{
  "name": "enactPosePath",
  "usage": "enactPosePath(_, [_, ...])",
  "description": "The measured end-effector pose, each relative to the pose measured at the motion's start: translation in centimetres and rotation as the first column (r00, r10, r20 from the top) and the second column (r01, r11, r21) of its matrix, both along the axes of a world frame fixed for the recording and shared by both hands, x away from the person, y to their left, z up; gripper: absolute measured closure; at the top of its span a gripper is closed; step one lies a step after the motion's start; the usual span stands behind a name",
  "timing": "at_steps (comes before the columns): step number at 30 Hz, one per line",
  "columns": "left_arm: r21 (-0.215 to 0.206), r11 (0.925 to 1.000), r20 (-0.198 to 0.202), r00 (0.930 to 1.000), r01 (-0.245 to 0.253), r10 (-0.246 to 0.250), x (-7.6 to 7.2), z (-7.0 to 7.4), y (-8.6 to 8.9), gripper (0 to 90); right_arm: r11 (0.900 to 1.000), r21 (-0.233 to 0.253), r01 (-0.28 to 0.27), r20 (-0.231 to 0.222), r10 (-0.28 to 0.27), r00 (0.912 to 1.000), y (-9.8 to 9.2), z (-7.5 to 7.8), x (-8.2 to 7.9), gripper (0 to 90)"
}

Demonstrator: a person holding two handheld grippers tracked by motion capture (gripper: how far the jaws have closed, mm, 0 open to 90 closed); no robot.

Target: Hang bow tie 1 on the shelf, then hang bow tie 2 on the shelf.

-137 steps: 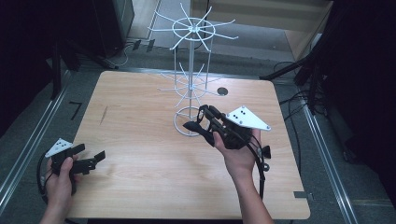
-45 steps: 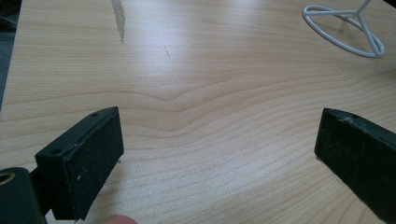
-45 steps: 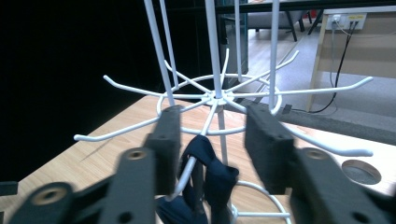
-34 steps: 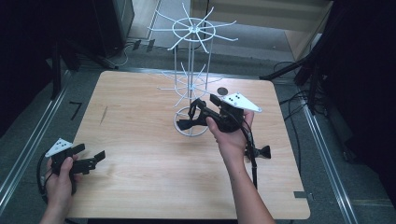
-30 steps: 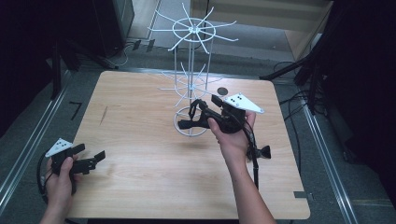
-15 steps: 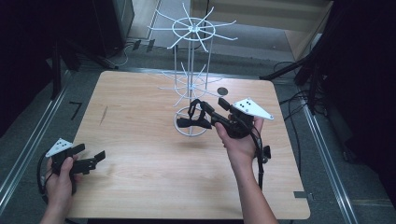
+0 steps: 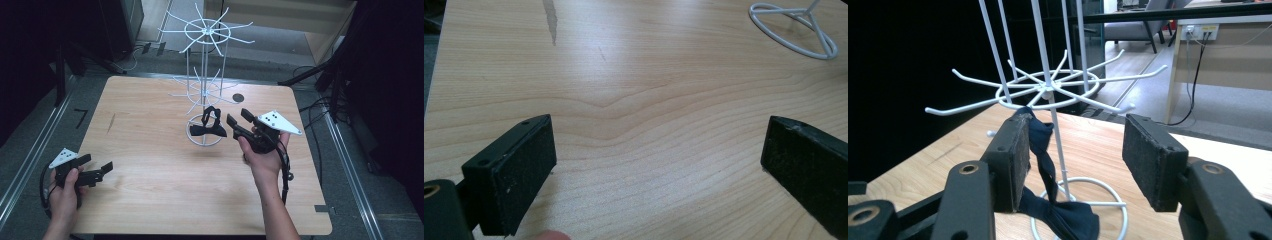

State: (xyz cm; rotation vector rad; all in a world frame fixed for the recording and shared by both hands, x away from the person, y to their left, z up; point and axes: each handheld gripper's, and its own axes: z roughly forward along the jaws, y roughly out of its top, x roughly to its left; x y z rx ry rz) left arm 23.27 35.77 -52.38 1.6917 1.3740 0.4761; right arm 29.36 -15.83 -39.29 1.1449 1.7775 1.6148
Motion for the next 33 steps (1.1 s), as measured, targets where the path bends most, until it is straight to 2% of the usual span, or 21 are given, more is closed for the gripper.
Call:
enactPosePath(12, [0.006,1.0,-0.003,1.0,0.004,-0.004,0.0,0.0,0.0,1.6,1.0,0.005,0.022,0.005,-0.022,0.9998,-2.1,-0.5,-0.7,45.0])
enactPosePath(27, [0.007,1.0,0.0,1.0,-0.001,0.001,-0.1,0.0,-0.1,1.6,0.998,0.008,0.067,-0.003,-0.066,0.9978,-4.5,-1.9,-1.2,44.8])
enactPosePath(33, [0.012,0.9999,-0.006,1.0,0.003,-0.003,-0.1,0.0,-0.1,1.6,0.996,-0.013,0.093,-0.007,-0.093,0.9956,-5.4,-2.6,-1.1,44.9])
